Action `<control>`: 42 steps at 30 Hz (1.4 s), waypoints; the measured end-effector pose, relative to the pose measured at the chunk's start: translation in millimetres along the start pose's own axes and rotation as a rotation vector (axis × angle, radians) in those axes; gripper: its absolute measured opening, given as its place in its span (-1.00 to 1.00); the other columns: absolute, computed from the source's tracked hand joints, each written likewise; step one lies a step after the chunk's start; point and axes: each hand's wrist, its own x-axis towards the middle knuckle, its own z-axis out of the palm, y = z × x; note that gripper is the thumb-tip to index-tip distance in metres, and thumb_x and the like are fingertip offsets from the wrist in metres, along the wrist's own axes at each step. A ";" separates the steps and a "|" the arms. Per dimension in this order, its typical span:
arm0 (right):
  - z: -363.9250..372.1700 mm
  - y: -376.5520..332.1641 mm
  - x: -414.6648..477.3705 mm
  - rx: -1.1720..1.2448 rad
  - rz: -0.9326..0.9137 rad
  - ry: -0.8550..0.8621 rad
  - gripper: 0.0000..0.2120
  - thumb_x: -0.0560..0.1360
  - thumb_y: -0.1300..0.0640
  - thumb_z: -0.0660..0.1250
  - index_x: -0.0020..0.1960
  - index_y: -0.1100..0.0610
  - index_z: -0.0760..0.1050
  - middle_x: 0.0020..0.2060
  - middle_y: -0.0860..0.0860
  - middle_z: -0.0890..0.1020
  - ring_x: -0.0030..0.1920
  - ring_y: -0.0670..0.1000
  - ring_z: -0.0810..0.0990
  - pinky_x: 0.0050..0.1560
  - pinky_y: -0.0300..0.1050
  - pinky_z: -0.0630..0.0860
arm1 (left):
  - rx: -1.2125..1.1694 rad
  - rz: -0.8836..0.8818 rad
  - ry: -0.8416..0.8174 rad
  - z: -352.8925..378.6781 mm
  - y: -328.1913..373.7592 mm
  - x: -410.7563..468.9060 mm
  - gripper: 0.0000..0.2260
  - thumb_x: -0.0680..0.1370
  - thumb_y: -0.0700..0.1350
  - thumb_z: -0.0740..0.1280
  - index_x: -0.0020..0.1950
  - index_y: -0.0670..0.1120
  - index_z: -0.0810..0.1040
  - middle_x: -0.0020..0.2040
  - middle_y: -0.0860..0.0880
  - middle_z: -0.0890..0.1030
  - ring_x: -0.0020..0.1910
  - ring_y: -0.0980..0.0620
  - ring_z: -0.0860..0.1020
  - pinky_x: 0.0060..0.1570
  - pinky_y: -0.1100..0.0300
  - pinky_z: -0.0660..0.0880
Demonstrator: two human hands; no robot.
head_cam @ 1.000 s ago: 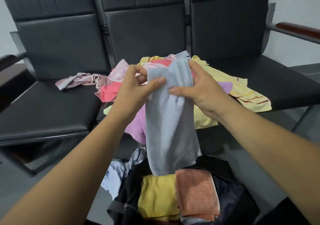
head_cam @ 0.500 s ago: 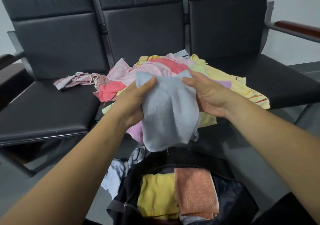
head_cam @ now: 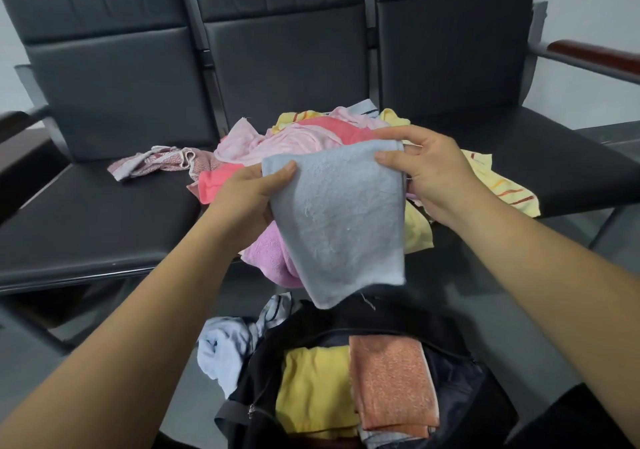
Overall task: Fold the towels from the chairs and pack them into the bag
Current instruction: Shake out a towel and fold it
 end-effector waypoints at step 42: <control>1.5 -11.5 -9.5 -0.268 -0.027 -0.105 -0.87 0.64 0.18 0.35 -0.01 -0.04 0.56 -0.13 0.06 0.66 -0.21 -0.04 0.57 -0.28 -0.16 0.54 | 0.309 0.154 0.016 -13.1 -1.7 4.1 -0.81 0.49 -0.22 0.46 0.10 -0.14 0.69 0.04 -0.10 0.74 0.06 -0.04 0.70 0.11 0.12 0.61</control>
